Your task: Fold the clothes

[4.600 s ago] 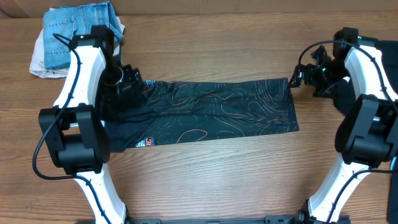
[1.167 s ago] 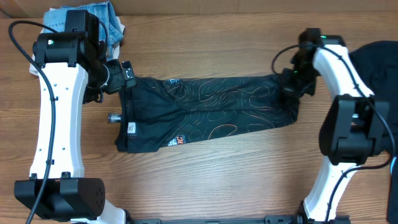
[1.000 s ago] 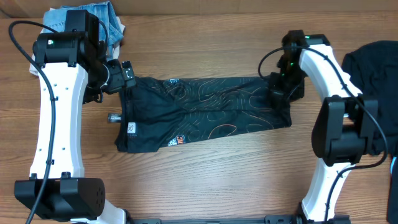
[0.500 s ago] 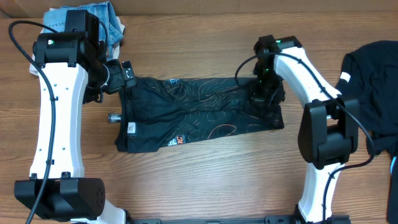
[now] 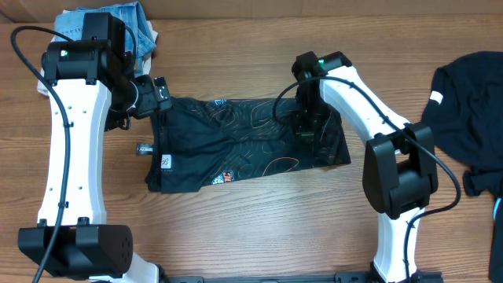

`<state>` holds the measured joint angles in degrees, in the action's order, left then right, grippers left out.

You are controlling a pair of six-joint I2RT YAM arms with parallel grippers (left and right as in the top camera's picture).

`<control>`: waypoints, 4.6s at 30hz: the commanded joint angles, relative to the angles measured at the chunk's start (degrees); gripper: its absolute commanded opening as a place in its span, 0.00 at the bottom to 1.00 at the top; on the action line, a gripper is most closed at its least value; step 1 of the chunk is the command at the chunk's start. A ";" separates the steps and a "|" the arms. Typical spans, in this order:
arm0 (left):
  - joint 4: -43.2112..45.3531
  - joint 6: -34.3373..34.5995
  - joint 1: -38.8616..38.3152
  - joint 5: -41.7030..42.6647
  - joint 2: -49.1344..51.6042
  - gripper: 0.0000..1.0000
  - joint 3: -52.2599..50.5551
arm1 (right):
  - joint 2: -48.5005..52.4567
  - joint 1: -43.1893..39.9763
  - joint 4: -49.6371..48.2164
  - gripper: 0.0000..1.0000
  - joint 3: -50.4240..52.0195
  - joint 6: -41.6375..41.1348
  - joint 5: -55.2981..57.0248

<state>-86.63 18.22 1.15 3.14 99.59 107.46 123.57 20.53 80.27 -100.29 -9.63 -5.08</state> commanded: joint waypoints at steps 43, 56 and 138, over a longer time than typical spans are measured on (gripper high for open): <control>-0.52 0.22 -0.09 -0.55 -0.50 1.00 0.63 | 0.22 -5.77 -12.76 0.54 1.16 0.59 -1.51; -0.57 0.22 -0.09 -0.55 -0.50 1.00 0.63 | 0.24 -5.60 -18.80 0.04 3.56 -0.07 -9.42; -0.07 0.22 -0.09 -0.57 -0.48 1.00 0.63 | -8.46 -17.81 -16.98 0.04 10.84 7.30 -6.84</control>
<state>-87.00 18.22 1.15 3.14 99.59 107.46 119.37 -0.25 63.22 -87.99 0.84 -16.86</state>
